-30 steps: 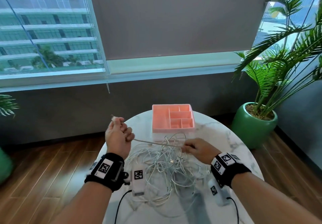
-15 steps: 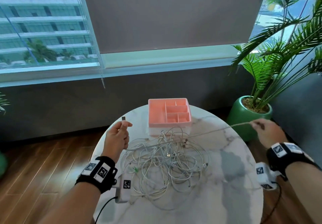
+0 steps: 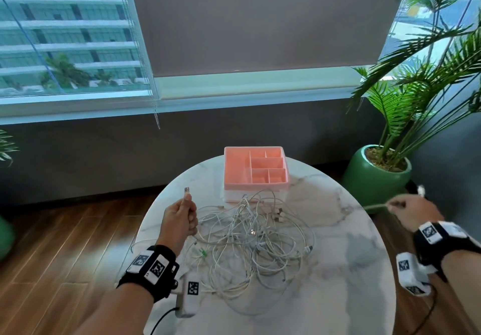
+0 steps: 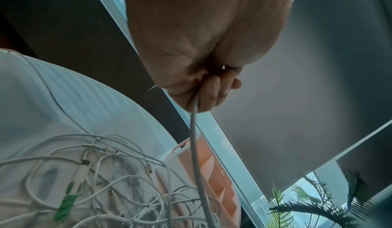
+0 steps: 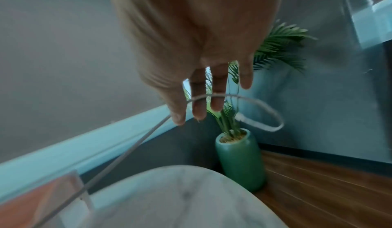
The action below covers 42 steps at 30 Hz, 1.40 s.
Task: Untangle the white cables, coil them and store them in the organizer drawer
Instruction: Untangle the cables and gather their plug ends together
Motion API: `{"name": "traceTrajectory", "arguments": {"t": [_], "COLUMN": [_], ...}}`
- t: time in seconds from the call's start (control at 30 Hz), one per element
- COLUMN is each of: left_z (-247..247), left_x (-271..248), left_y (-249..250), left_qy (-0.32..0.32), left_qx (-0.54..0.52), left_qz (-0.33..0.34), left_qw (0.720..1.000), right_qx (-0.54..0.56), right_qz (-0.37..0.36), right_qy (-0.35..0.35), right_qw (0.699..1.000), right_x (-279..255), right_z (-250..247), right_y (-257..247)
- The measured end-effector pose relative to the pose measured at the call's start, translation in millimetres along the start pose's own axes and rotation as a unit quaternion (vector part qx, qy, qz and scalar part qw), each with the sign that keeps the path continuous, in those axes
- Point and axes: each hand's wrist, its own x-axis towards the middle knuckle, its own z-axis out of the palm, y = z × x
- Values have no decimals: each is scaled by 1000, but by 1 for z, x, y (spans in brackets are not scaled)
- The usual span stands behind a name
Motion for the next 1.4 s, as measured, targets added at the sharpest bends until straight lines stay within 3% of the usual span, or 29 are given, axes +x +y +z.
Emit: {"name": "traceTrajectory", "arguments": {"t": [0.17, 0.37, 0.5, 0.63, 0.73, 0.93, 1.0, 1.07, 1.27, 1.33, 1.4], "left_z": [-15, -12, 1, 10, 11, 6, 4, 2, 0, 5, 4], "left_x": [3, 1, -6, -3, 0, 0, 0, -1, -8, -10, -8], "left_y": [-4, -3, 2, 0, -6, -15, -14, -14, -10, -6, -2], "left_qy": [17, 10, -45, -44, -24, -13, -11, -9, -23, -40, -46], "left_qx": [-16, 34, 32, 43, 25, -29, -29, -34, -31, -21, -6], "left_qz": [-15, 12, 27, 27, -6, -58, -65, -69, -74, -70, -61], "left_qw": [1000, 999, 998, 998, 999, 998, 997, 997, 996, 997, 997], "right_qx": [5, 58, 34, 10, 44, 138, 155, 159, 175, 210, 277], "right_qz": [89, 63, 54, 68, 52, -113, -139, -146, -77, -100, -124], "right_qy": [-99, -83, -135, -187, -179, -178, -188, -218, -313, -301, -240], "right_qw": [991, 993, 989, 980, 981, 968, 960, 952, 930, 925, 922], "right_x": [-27, -37, -31, -36, -33, -29, -29, -30, -36, -36, -33], "right_z": [54, 87, 116, 128, 132, 124, 129, 136, 170, 169, 157], "right_y": [51, 47, 44, 32, 5, -118, -155, -186, -235, -239, -252]}}
